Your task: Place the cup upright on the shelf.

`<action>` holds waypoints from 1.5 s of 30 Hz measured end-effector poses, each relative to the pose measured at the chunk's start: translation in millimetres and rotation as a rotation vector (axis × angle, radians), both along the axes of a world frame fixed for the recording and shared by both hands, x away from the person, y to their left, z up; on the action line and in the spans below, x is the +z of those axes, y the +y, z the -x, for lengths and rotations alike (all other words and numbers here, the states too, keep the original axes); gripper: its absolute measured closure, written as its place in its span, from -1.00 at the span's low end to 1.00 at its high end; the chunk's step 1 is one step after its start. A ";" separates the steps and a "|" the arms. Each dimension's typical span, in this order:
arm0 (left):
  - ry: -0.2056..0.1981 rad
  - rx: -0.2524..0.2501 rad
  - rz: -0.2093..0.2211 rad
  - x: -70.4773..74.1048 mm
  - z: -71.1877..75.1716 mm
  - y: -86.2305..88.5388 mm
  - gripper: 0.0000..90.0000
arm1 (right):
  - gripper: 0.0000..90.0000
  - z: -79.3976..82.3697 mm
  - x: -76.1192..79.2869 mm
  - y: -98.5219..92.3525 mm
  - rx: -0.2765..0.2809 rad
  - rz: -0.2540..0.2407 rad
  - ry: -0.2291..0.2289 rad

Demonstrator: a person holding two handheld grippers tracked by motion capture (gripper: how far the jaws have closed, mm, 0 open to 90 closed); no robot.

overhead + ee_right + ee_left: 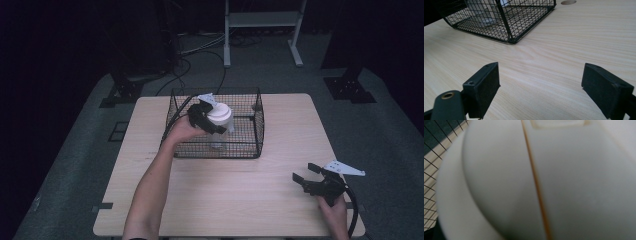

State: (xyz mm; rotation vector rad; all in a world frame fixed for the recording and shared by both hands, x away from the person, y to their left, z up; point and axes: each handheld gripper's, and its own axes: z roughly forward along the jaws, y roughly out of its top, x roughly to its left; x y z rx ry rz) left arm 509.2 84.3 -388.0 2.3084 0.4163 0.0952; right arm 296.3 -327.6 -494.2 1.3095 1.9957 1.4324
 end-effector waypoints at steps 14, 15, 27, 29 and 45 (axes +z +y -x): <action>-0.022 -0.012 0.023 -2.5 8.3 5.6 -0.69 | -0.69 0.0 0.1 0.0 -0.001 -0.002 0.002; -0.025 -0.013 0.025 -2.6 9.2 6.2 -0.70 | -0.69 -0.1 0.0 -0.1 -0.001 -0.001 0.001; -0.037 -0.018 0.024 -0.9 16.4 9.5 -0.76 | -0.69 -0.1 0.1 -0.2 -0.005 -0.001 0.003; -0.043 -0.013 0.030 -1.3 17.3 9.9 -0.77 | -0.69 -0.1 0.0 -0.2 -0.005 -0.002 0.003; -0.092 0.007 0.059 8.7 24.8 20.6 -0.93 | -0.69 -0.3 0.0 -0.3 -0.005 -0.002 0.003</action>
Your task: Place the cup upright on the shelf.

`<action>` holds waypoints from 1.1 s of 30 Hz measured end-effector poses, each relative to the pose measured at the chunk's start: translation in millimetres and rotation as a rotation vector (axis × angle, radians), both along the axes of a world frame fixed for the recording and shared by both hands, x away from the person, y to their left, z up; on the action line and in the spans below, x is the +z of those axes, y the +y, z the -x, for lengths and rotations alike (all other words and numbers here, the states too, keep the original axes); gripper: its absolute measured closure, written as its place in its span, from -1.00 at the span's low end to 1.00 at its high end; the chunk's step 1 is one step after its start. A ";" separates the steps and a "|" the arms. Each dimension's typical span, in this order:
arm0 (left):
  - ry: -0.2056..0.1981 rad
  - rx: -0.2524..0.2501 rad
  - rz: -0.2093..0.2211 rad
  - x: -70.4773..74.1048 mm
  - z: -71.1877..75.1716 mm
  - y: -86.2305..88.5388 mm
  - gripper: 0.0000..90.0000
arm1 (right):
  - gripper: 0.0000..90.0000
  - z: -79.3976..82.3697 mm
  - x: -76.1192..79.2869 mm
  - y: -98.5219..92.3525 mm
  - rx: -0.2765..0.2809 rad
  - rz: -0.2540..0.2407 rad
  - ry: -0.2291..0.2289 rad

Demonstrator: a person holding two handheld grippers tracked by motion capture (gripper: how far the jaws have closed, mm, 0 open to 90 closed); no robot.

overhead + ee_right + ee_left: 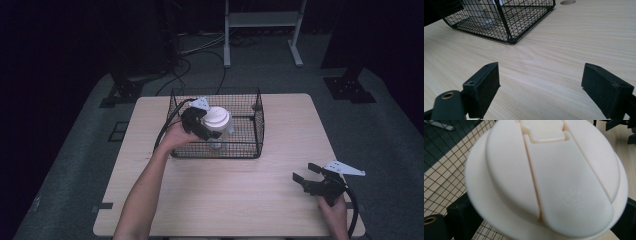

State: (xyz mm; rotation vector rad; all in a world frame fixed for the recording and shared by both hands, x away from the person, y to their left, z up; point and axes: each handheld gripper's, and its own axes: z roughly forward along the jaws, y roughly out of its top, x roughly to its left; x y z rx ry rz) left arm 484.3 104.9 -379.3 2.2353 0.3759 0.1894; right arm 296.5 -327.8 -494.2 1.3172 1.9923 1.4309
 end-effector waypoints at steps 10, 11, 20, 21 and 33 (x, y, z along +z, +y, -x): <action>-0.022 0.006 0.000 8.9 4.2 8.9 -0.95 | -0.69 -0.1 0.0 0.2 0.000 0.003 0.000; -0.024 0.007 -0.002 9.7 4.6 9.5 -0.95 | -0.69 -0.1 0.0 0.1 0.000 0.003 0.000; -0.043 0.009 0.003 17.2 9.6 15.3 -0.95 | -0.69 -0.2 -0.1 0.2 0.001 0.003 0.000; -0.046 0.010 0.003 18.0 10.0 15.9 -0.95 | -0.69 -0.2 -0.1 0.2 0.001 0.003 0.001; -0.077 0.028 0.038 32.7 20.1 35.0 -0.95 | -0.69 -0.3 -0.1 0.1 0.000 0.003 0.000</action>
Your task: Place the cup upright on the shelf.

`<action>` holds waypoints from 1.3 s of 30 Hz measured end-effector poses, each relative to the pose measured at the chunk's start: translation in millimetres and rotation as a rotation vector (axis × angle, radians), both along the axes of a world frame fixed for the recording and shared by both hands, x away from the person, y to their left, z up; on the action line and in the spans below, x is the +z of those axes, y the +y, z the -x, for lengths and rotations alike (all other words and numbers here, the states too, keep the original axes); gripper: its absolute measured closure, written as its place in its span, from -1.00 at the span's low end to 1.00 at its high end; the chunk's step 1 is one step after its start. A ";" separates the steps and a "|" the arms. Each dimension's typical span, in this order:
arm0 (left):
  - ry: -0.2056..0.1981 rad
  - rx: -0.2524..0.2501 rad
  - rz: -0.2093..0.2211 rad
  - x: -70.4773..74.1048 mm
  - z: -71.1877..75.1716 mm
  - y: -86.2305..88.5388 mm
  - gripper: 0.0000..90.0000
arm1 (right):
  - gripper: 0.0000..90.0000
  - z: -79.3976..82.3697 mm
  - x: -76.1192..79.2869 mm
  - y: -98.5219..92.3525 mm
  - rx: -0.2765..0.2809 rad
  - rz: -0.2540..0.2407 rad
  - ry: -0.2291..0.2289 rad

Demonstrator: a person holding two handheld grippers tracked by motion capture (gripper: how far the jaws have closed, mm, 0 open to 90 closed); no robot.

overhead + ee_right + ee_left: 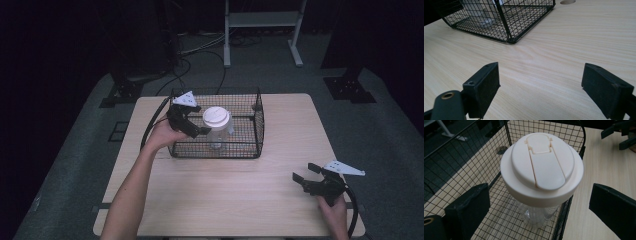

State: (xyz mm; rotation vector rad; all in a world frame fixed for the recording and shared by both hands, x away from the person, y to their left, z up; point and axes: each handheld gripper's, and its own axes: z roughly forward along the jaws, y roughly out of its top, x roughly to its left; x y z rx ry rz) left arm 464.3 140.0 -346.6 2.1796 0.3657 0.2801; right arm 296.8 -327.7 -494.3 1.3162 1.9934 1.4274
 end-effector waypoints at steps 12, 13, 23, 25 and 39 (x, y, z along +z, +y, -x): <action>-0.008 0.021 0.009 -1.4 10.7 18.1 -0.95 | -0.69 0.0 0.0 -0.1 -0.002 0.002 -0.001; -0.008 0.024 0.011 -2.0 11.3 19.7 -0.95 | -0.69 -0.1 -0.1 -0.1 -0.002 0.002 -0.002; 0.000 0.040 0.020 -8.0 19.4 30.9 -0.95 | -0.69 -0.2 -0.3 -0.2 -0.001 0.005 -0.004; 0.002 0.039 0.022 -9.0 21.6 32.1 -0.95 | -0.69 -0.2 -0.3 -0.2 -0.001 0.006 -0.004; 0.003 0.046 0.026 -14.5 39.1 44.3 -0.95 | -0.69 0.3 -0.1 0.5 -0.004 0.003 0.002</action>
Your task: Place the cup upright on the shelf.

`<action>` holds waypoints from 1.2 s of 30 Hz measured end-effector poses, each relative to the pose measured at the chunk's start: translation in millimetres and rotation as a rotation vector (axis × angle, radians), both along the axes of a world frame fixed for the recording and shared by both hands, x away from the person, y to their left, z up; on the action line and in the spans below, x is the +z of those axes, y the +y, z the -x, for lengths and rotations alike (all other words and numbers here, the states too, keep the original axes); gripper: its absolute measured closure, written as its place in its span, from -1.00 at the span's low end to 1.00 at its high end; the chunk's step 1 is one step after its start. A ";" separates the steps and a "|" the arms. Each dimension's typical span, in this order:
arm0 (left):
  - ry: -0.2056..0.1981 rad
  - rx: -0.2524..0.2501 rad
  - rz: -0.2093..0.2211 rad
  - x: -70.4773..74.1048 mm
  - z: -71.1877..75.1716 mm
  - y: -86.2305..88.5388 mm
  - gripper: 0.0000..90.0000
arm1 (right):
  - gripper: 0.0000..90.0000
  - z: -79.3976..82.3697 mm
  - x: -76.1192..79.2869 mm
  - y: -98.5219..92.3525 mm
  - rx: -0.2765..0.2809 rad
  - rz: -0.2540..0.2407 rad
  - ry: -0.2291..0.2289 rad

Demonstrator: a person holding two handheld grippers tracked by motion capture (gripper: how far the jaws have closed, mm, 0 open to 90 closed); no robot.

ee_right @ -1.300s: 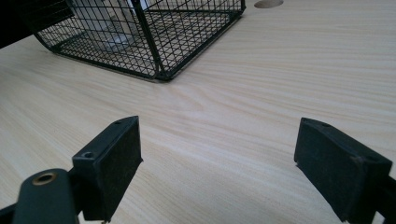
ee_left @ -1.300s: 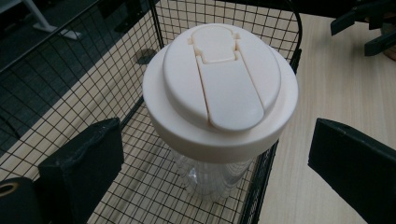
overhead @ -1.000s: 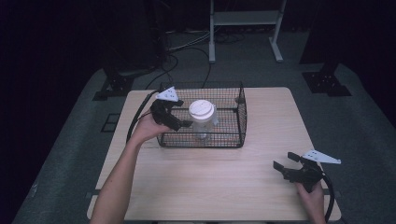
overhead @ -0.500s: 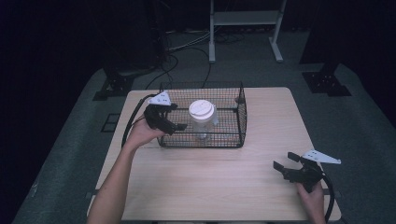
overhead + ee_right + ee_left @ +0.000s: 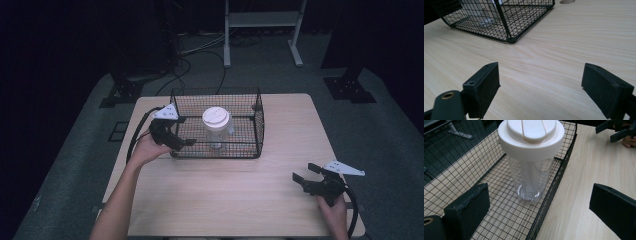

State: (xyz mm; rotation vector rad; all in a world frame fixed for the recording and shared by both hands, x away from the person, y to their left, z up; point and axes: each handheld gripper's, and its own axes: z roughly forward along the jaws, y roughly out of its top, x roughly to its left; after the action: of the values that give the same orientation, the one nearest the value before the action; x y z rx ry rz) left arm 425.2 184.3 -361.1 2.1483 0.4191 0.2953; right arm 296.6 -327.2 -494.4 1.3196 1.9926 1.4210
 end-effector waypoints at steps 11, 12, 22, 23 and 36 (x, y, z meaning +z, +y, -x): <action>-0.001 0.010 0.007 -11.0 14.5 9.0 -0.95 | -0.69 -0.1 -0.1 0.3 0.001 0.004 0.000; 0.003 0.011 0.011 -12.0 15.8 10.0 -0.95 | -0.69 -0.1 -0.1 0.4 0.000 0.004 0.000; 0.008 0.022 0.022 -21.7 26.0 18.0 -0.95 | -0.69 -0.1 -0.1 0.4 0.000 0.005 0.000; 0.011 0.023 0.024 -22.7 26.8 18.6 -0.95 | -0.69 -0.1 -0.1 0.4 0.001 0.005 0.000; 0.018 0.027 0.045 -30.6 37.5 24.6 -0.95 | -0.69 -0.1 -0.1 0.4 0.000 0.005 0.000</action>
State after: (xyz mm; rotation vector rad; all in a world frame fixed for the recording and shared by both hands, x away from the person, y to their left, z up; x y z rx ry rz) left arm 387.7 208.9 -391.7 2.1043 0.4607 0.2794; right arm 296.6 -326.8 -494.5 1.3170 1.9952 1.4156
